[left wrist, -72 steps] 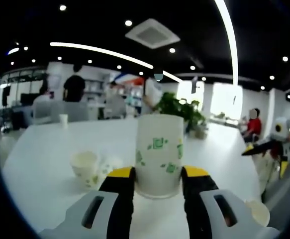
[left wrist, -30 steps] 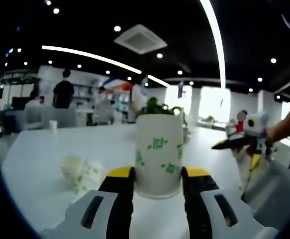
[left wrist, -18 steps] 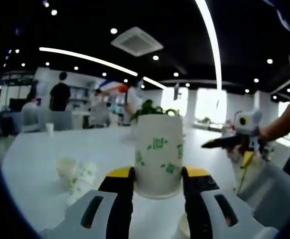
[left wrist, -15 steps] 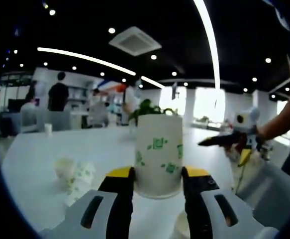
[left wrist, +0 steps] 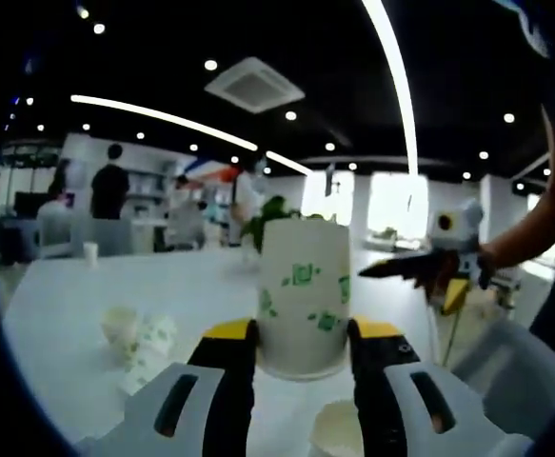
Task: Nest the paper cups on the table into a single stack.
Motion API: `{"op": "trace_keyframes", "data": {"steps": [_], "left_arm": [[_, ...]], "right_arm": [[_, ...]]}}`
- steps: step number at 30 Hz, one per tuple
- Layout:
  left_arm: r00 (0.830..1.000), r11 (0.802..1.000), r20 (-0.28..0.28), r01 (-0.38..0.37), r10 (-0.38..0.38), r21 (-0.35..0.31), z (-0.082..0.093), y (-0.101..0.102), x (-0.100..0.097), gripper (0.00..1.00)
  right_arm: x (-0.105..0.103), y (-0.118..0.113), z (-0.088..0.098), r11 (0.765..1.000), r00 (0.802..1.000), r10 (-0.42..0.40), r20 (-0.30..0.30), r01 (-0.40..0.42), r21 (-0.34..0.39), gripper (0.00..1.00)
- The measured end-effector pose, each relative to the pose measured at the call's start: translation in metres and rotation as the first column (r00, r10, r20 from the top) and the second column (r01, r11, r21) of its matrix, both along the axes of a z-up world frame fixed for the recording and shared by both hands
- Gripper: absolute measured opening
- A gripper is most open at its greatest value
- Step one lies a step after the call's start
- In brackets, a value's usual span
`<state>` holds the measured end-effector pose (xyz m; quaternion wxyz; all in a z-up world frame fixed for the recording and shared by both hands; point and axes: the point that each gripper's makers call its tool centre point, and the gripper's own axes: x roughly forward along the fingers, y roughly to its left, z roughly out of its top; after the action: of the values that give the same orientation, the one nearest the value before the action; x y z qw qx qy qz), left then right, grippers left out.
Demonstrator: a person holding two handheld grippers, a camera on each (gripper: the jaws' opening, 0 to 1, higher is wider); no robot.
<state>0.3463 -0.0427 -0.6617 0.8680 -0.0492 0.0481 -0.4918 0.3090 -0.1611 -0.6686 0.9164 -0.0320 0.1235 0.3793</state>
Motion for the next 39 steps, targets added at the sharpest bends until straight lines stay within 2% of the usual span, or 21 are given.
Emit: {"op": "trace_keyframes", "data": {"steps": [7,14,20,27,34,39], "left_arm": [[1.0,1.0,0.001,0.007,-0.007,-0.014,0.003,-0.002,-0.011,0.37],[1.0,1.0,-0.001,0.009,-0.009,-0.022,0.006,-0.002,-0.021,0.37],[1.0,1.0,-0.002,0.018,-0.018,-0.024,0.007,-0.005,-0.029,0.37],[0.999,0.999,-0.006,0.037,-0.038,-0.023,0.006,-0.012,-0.038,0.38],[0.999,0.998,-0.004,0.054,-0.054,-0.028,0.008,-0.015,-0.048,0.38],[0.998,0.998,-0.007,0.058,-0.058,-0.029,0.007,-0.015,-0.05,0.38]], "right_arm": [[0.002,0.012,0.017,0.999,1.0,0.024,0.018,-0.025,0.035,0.98],[0.002,0.019,0.022,0.998,0.999,0.038,0.02,-0.039,0.052,0.97],[-0.005,0.038,0.026,0.995,0.997,0.08,0.016,-0.081,0.062,0.95],[-0.003,0.059,0.036,0.989,0.993,0.117,0.023,-0.118,0.085,0.92],[-0.006,0.069,0.04,0.983,0.987,0.158,0.023,-0.16,0.091,0.84],[-0.007,0.075,0.043,0.977,0.983,0.183,0.012,-0.183,0.109,0.75]]}}
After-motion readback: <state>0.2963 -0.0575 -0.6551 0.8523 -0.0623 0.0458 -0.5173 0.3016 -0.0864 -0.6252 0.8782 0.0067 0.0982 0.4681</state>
